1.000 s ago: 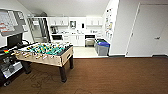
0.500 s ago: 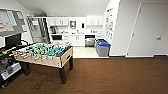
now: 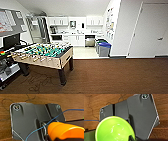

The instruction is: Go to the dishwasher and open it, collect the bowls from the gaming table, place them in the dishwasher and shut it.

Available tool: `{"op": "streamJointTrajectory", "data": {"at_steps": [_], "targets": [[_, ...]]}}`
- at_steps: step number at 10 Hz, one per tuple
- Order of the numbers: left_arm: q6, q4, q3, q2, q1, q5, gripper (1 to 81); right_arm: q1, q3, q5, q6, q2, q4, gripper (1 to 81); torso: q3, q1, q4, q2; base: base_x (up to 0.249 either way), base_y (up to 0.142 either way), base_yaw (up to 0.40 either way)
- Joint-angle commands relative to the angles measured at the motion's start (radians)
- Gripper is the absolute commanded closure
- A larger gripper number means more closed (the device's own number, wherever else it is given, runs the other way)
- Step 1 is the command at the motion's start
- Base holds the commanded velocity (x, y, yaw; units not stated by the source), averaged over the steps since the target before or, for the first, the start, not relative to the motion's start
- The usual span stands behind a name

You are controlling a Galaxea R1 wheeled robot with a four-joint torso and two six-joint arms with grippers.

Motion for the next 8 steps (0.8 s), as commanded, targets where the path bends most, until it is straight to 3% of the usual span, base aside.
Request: {"op": "streamJointTrajectory", "data": {"at_steps": [1,3,8], "targets": [[-0.004,0.008,0.001,-0.009,-0.033,0.024,81.1,0.047,0.006,-0.04,-0.001,-0.006,-0.007,81.1,0.0,0.0,0.0,0.0,0.1,0.0,0.0],[-0.004,0.008,0.001,-0.009,-0.033,0.024,81.1,0.047,0.004,-0.039,-0.001,-0.006,-0.007,81.1,0.0,0.0,0.0,0.0,0.099,0.0,0.0],[-0.002,0.008,0.001,-0.007,-0.031,0.024,81.1,0.047,0.003,-0.039,-0.001,-0.007,-0.007,81.1,0.0,0.0,0.0,0.0,0.11,-0.064,0.0]]}}
